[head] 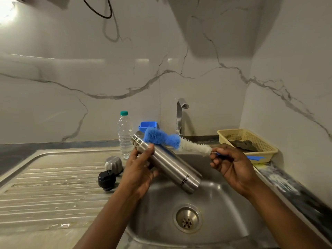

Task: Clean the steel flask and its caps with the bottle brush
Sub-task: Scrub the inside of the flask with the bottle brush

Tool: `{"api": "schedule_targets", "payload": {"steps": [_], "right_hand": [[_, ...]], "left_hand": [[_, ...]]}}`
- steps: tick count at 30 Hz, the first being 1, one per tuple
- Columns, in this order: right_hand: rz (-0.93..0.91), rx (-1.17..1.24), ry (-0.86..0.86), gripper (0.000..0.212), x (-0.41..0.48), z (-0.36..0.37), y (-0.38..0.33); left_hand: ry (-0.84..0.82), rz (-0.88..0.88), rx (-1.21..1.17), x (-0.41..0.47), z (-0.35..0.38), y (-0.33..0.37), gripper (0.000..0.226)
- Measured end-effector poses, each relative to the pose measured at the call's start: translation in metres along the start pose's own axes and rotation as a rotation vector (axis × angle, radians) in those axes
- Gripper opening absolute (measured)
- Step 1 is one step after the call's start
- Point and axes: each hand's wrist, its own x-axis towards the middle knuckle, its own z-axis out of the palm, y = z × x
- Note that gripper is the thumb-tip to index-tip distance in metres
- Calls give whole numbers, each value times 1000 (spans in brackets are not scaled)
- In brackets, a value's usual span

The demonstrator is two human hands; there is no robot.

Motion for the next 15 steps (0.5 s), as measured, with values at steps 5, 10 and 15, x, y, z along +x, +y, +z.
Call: {"api": "schedule_targets", "payload": {"steps": [5, 10, 15], "right_hand": [[38, 20, 99, 17, 2, -18, -12], [72, 10, 91, 19, 3, -27, -12], [89, 13, 33, 9, 4, -21, -6]], "left_hand": [[49, 104, -85, 6, -12, 15, 68], [61, 143, -82, 6, -14, 16, 69], [60, 157, -75, 6, -13, 15, 65]]}}
